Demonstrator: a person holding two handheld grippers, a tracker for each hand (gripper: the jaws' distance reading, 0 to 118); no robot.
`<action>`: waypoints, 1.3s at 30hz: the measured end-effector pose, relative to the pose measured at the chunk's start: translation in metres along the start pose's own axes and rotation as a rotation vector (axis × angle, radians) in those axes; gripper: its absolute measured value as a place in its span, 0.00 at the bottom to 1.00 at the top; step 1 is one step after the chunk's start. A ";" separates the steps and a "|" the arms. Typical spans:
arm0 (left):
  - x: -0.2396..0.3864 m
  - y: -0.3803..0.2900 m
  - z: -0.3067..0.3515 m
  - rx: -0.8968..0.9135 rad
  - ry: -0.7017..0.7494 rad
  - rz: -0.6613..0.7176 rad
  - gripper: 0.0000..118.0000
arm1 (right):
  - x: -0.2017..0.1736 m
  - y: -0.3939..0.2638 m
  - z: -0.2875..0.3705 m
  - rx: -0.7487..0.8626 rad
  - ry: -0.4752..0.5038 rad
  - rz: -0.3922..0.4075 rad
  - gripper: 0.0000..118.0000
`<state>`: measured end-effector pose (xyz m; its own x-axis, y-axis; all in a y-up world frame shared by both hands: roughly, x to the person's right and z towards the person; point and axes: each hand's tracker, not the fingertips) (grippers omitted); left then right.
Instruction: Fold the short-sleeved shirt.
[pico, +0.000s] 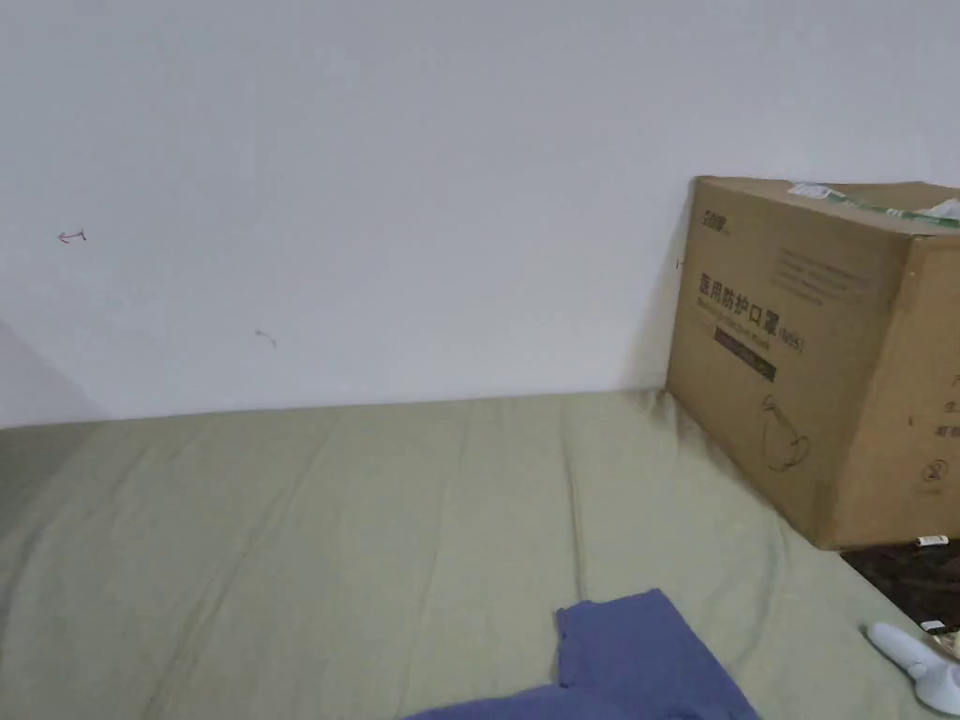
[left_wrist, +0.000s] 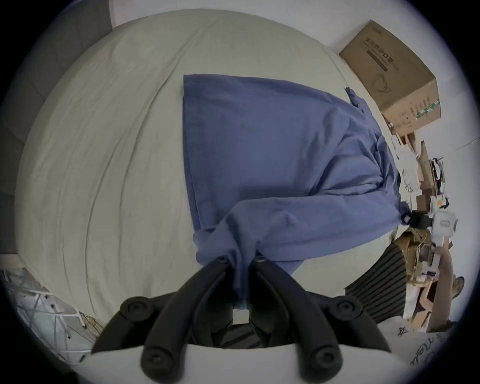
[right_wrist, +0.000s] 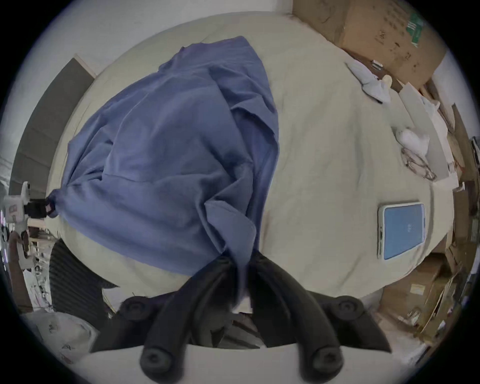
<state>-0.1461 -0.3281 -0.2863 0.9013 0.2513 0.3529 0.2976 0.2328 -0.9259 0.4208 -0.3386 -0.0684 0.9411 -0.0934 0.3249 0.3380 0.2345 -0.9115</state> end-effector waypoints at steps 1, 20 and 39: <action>-0.002 0.000 0.002 0.013 -0.007 0.026 0.08 | -0.002 -0.002 0.000 0.019 -0.016 -0.013 0.26; 0.099 0.009 0.153 1.134 -0.125 -0.106 0.46 | -0.133 0.021 0.173 1.206 0.126 0.005 0.55; 0.021 0.166 0.113 0.283 -0.033 -0.017 0.00 | -0.158 0.096 0.160 1.260 0.117 0.101 0.00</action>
<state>-0.1133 -0.1783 -0.4174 0.8847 0.2746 0.3768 0.2090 0.4890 -0.8469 0.3057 -0.1465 -0.1666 0.9784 -0.0913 0.1854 0.1002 0.9942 -0.0396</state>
